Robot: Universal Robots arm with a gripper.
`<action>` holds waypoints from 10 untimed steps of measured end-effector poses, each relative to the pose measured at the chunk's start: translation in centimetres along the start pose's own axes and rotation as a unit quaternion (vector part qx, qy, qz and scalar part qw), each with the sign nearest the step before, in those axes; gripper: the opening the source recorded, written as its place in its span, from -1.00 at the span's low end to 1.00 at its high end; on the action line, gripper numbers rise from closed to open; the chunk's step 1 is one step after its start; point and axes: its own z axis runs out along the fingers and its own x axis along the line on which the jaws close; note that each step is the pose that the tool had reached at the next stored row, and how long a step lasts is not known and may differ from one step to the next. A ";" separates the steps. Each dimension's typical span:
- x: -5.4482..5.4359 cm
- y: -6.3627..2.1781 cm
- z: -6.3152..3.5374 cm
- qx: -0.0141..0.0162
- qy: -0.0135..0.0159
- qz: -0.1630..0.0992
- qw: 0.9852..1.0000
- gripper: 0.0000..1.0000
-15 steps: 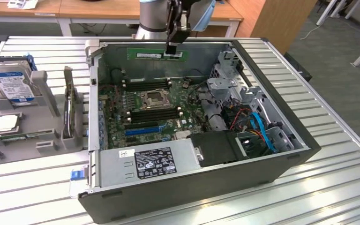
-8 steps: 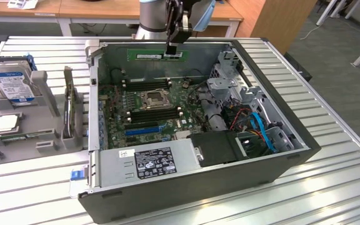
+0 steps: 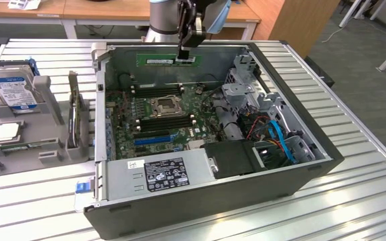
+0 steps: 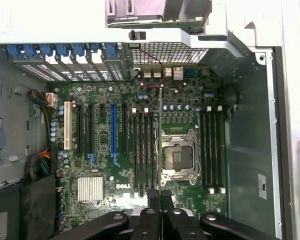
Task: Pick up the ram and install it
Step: 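Pick up the ram and move it above insertion slot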
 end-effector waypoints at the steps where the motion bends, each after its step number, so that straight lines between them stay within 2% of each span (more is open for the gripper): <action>1: 0.0 -0.01 0.08 0.000 0.000 -0.002 1.000 -0.76; 10: 0.0 -0.04 0.55 -0.001 0.002 -0.021 1.000 -0.76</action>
